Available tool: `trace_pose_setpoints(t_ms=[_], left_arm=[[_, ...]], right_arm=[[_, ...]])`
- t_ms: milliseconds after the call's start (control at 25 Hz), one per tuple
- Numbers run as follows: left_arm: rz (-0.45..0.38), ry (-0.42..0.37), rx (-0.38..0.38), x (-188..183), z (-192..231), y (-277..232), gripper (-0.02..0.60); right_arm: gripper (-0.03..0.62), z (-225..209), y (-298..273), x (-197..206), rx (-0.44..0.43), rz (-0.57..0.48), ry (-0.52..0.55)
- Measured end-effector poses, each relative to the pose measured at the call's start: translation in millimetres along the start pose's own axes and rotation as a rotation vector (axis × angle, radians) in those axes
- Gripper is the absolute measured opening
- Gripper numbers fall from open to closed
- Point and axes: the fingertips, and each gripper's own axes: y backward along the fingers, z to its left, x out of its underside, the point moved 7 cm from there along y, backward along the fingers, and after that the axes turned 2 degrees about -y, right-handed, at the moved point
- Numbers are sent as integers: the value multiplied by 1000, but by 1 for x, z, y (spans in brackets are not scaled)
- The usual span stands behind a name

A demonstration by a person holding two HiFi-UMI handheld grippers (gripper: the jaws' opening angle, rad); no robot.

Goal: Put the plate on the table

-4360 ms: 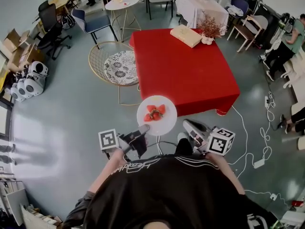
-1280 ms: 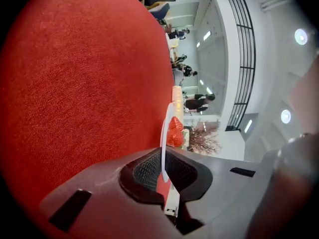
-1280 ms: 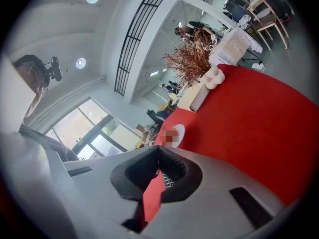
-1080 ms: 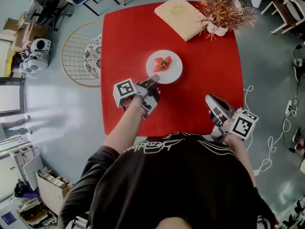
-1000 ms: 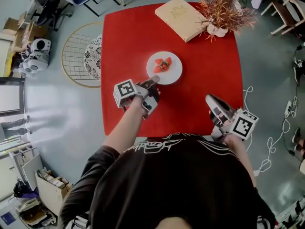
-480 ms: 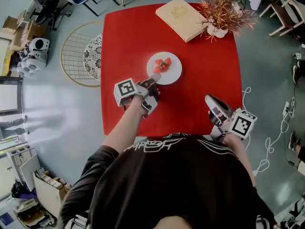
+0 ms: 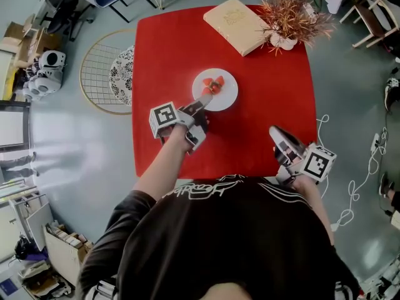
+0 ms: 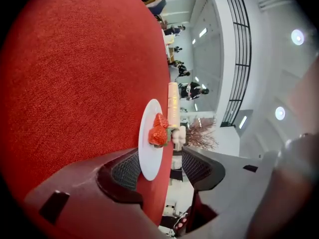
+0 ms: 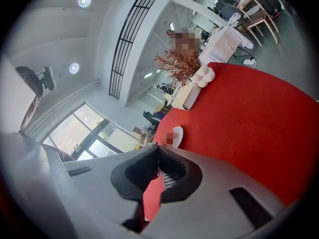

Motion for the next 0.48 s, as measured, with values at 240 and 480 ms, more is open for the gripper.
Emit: trace_pose_setpoints(t_ms=[240, 480], left_arm=[[12, -74, -2, 2, -9, -5, 281], [61, -268, -110, 6, -18, -8, 315]], right_arm=[[8, 1, 2, -2, 5, -1, -3], [8, -2, 4, -5, 12, -6, -18]])
